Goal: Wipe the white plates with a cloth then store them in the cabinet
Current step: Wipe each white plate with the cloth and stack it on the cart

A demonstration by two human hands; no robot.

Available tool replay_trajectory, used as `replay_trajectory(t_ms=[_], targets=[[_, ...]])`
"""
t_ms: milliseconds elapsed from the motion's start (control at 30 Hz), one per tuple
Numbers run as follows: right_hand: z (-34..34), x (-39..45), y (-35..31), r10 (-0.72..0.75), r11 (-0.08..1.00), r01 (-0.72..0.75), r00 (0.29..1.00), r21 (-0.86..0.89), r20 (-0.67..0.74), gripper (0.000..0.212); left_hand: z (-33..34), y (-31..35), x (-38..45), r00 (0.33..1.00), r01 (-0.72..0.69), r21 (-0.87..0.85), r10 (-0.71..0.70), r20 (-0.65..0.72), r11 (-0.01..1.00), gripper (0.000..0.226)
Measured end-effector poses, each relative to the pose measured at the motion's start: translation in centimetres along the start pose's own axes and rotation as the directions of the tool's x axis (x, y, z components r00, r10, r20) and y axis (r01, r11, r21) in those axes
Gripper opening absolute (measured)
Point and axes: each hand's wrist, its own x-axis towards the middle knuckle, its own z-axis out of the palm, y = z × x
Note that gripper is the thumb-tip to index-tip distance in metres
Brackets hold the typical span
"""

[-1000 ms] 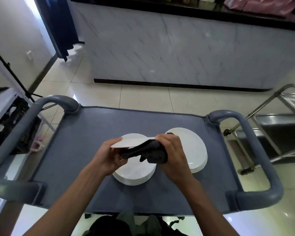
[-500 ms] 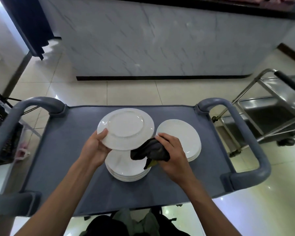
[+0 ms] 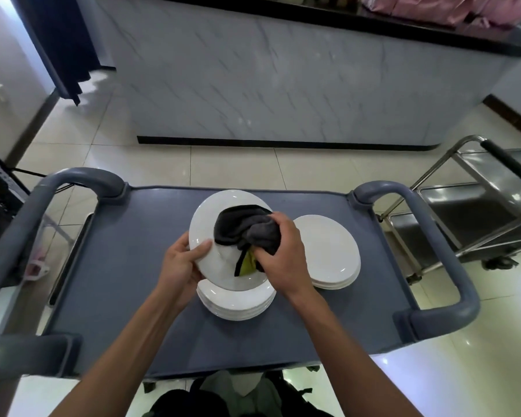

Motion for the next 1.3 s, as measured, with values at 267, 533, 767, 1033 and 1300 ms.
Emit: replay_trajectory(t_ms=[267,533,767,1033,1300], targets=[[1.7,-1.9,-0.1,-0.214,0.933,0.215,0.976,-0.289,0.034,0.069,-1.4,-0.4,-0.2,0.999,-0.030,0.035,0.031,-0.013,0.999,0.036],[1.8,-3.1,-0.2,-0.202,0.937,0.201,0.979,-0.285,0.027,0.056,-0.6,-0.3,-0.5,0.989,-0.039,0.206,0.008,0.145,0.978,0.041],[0.0,-0.2,-1.8,-0.146,0.946,0.149,0.989,-0.289,0.032,0.053,-0.6,0.2,-0.8,0.974,-0.073,0.284,0.008,0.225,0.956,0.035],[0.3,1.7,-4.2,-0.264,0.913,0.286,0.958,-0.291,0.114,0.050,-0.6,1.9,-0.5,0.967,-0.132,0.295,0.057,0.249,0.946,0.033],[-0.8,3.8,-3.9,-0.043,0.981,0.048,0.999,-0.189,0.032,0.045,-2.7,2.4,-0.3,0.982,-0.127,0.230,0.089,0.168,0.965,0.040]])
